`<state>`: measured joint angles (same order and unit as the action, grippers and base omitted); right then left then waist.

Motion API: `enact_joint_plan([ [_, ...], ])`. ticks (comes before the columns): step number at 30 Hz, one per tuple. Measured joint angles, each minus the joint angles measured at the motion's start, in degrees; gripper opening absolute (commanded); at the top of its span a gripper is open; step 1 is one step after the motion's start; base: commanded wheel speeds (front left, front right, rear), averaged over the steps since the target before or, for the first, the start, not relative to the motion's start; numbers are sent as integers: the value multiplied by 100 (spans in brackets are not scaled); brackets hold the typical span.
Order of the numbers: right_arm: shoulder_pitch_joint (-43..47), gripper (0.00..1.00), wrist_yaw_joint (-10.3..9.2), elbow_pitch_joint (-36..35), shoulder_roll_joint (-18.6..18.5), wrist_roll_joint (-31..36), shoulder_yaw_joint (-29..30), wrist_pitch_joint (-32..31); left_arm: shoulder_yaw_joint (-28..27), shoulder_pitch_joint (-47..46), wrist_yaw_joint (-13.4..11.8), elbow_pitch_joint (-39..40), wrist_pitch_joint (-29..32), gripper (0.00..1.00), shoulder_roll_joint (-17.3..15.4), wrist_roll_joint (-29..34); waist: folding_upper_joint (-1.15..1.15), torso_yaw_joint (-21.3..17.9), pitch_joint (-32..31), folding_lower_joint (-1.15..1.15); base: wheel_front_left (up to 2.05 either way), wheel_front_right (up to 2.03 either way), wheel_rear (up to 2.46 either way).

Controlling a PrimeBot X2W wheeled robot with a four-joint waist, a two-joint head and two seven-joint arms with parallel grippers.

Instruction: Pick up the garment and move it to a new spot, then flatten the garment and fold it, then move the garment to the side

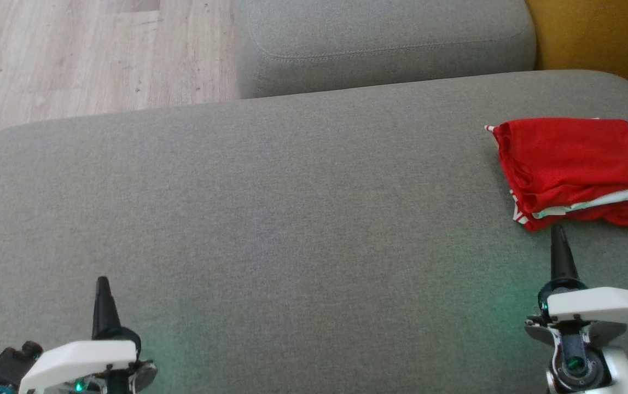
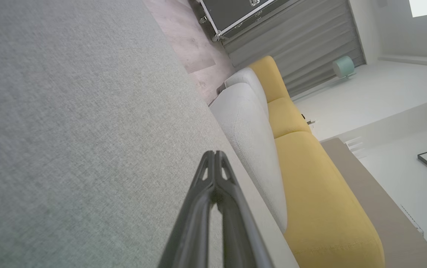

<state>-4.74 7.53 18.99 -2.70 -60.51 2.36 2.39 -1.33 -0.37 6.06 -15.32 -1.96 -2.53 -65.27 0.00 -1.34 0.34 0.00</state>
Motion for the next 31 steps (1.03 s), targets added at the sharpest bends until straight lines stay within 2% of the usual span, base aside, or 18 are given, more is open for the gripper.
enact_joint_plan([
  [31, 2, 0, 0, -160, 0, -1905, 309, -520, -199, -174, 56, -25, 495, 0, 1, -1611, 0, 82, -10, 0, 0, 0, 0],
])
